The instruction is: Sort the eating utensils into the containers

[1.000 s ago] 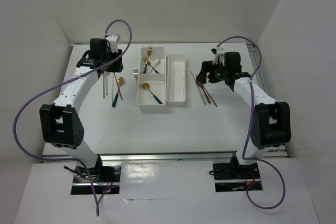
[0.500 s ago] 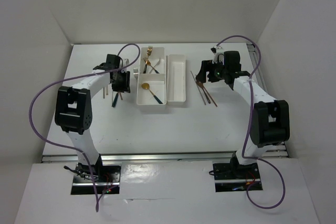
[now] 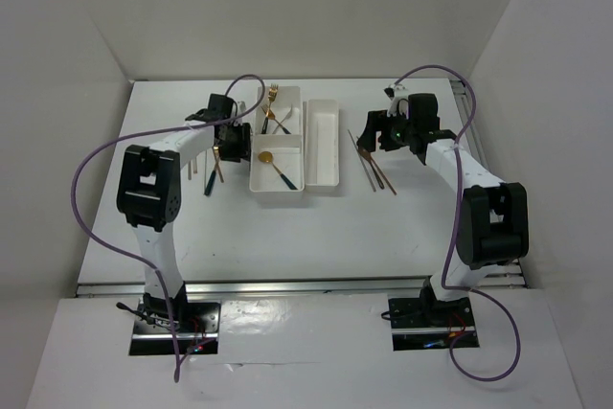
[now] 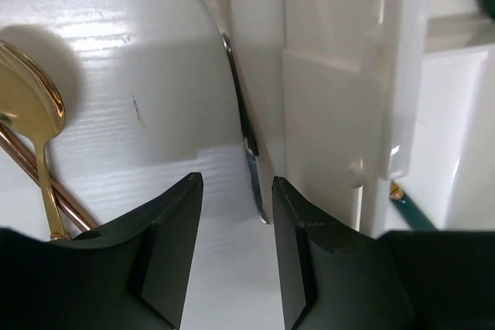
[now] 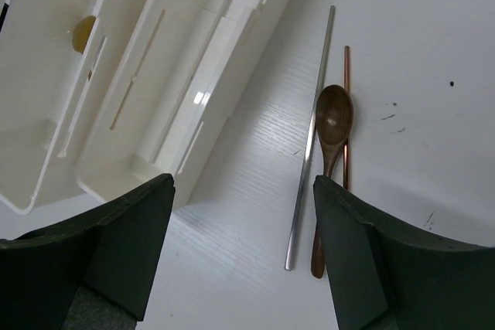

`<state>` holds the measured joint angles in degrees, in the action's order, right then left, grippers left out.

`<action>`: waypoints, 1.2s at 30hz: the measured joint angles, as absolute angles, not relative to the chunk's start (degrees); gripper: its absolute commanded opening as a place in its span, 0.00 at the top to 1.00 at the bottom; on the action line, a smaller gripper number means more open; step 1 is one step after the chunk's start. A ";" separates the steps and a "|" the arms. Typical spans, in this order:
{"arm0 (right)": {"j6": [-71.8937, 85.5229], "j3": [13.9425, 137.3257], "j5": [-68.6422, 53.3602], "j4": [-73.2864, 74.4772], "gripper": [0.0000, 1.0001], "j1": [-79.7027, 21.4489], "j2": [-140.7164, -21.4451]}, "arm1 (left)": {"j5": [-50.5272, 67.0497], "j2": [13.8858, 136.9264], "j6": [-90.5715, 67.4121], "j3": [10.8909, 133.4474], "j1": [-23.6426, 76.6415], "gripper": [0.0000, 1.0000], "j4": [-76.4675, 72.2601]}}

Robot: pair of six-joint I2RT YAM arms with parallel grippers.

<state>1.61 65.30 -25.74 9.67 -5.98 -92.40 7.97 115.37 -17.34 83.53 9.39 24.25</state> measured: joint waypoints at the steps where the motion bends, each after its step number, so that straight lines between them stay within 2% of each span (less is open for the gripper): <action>1: 1.61 65.23 -25.74 9.65 0.20 -5.98 -92.38 | 7.97 115.55 -17.82 83.99 9.47 0.46 24.14; 14: 1.61 65.12 -25.71 9.72 0.20 -5.98 -92.38 | 2.92 122.56 -19.92 91.92 12.08 0.46 23.66; 22: 1.61 65.12 -25.74 9.74 0.20 -5.98 -92.38 | -3.01 124.86 -21.23 95.15 14.57 0.63 25.39; 24: 1.61 65.12 -25.71 9.74 0.20 -6.00 -92.38 | -4.34 125.08 -21.41 95.50 14.68 0.73 25.82; 25: 1.61 65.12 -25.71 9.74 0.20 -6.00 -92.38 | -5.06 125.19 -21.39 95.66 14.72 0.85 26.04; 27: 1.61 65.12 -25.74 9.74 0.20 -6.00 -92.38 | -6.28 125.25 -21.63 95.77 14.79 0.97 26.39; 28: 1.61 65.12 -25.74 9.72 0.20 -6.00 -92.38 | -6.57 125.25 -21.65 95.77 14.76 1.00 26.44; 36: 1.61 65.12 -25.71 9.72 0.20 -6.00 -92.38 | -6.37 123.66 -21.52 93.41 12.36 1.00 25.41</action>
<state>1.61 65.12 -25.71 9.72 -6.00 -92.38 -6.37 123.66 -21.52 93.41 12.36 25.41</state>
